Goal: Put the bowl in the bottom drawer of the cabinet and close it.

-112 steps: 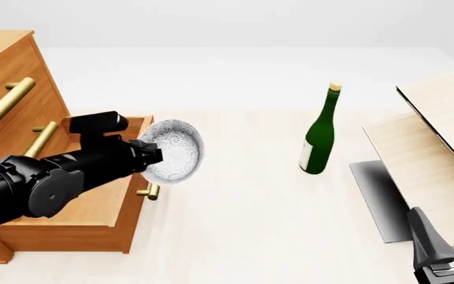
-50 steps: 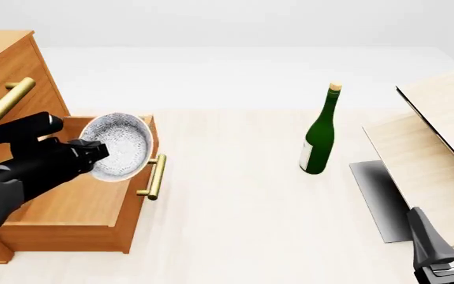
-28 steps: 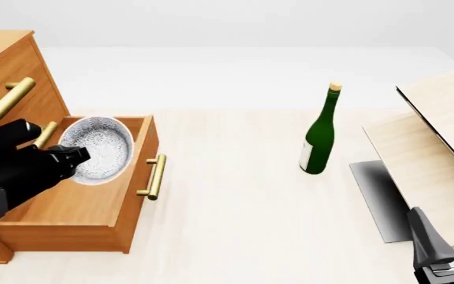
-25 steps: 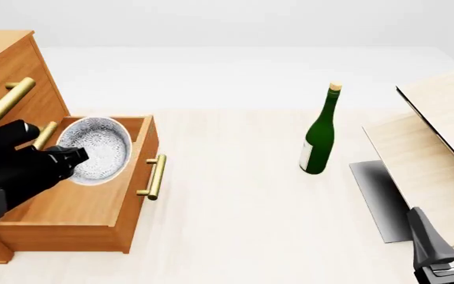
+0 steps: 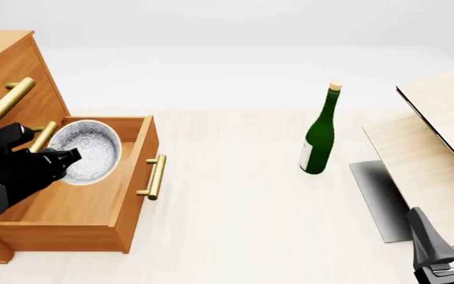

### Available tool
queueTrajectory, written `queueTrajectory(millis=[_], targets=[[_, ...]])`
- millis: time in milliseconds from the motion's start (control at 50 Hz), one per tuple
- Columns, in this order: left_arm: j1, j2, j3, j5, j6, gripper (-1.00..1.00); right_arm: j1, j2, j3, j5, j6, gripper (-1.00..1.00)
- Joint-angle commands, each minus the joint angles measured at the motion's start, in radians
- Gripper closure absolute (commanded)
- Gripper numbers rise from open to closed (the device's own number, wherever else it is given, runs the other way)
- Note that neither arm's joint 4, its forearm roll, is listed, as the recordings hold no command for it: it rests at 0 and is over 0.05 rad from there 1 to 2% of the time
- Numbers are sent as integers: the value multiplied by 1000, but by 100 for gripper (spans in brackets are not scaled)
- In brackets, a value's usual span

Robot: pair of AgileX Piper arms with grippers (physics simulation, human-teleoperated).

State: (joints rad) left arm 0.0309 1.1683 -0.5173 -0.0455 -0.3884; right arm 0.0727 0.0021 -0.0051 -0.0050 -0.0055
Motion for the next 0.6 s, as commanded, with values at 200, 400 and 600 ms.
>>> queueTrajectory(millis=[200,400,600], targets=[[58,56,5,-49,-37,100,0,-1,0,0,0,-100],[66,134,17,-105,-67,100,0,-1,0,0,0,-100],[80,181,29,-140,-78,100,0,-1,0,0,0,-100]])
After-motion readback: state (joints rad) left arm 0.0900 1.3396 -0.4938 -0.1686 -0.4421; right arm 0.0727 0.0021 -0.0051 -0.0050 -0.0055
